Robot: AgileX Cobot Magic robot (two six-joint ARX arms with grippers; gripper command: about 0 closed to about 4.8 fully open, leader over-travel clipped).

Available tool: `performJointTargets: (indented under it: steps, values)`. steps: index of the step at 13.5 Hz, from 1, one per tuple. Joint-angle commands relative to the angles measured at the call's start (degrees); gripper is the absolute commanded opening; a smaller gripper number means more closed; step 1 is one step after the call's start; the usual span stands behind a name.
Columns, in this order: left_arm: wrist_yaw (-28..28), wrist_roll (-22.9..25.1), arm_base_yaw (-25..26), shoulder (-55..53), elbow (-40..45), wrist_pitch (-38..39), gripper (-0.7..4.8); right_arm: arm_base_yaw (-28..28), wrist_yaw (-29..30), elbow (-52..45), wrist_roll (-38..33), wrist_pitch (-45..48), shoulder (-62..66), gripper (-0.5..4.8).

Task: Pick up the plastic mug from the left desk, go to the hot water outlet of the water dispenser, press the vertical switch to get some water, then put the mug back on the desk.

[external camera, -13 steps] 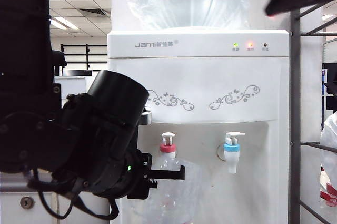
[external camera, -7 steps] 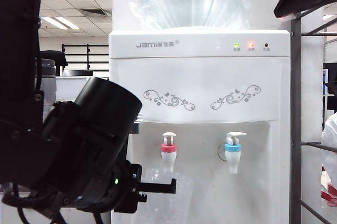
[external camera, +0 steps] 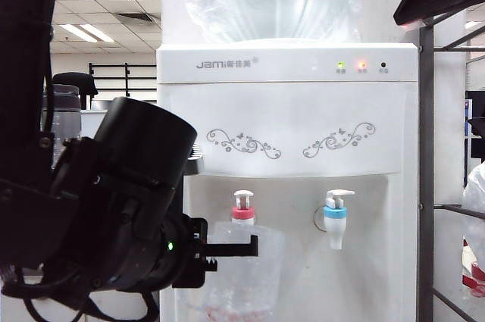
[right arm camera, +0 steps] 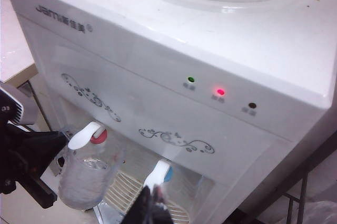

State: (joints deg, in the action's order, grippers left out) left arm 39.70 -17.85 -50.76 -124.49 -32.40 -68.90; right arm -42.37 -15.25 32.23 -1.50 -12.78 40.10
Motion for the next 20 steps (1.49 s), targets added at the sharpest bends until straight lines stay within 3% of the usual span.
performJointTargets:
  steps: [1, 4, 8, 16, 20]
  values:
    - [-0.1, -0.4, -0.1, 0.5, -0.2, -2.4, -0.05, 0.0, -0.1, 0.1, -0.2, 1.0, -0.1, -0.04]
    - [-1.0, -0.7, 0.1, 0.5, -0.2, -1.1, -0.05, 0.0, -0.1, 0.1, -0.2, 1.0, 0.0, -0.04]
    - [-1.2, 3.3, 0.8, 0.5, -0.2, -3.9, -0.05, 0.0, -0.1, 0.1, -0.2, 1.0, -0.1, -0.04]
    - [-3.2, 3.2, -1.7, 0.6, -0.2, -7.0, -0.05, 0.0, -0.1, 0.1, -0.2, 1.0, 0.0, -0.04]
    - [-7.0, 3.0, 1.0, 0.5, -0.2, -0.1, -0.05, -0.1, -0.1, 0.1, -0.2, 1.0, 0.0, -0.04]
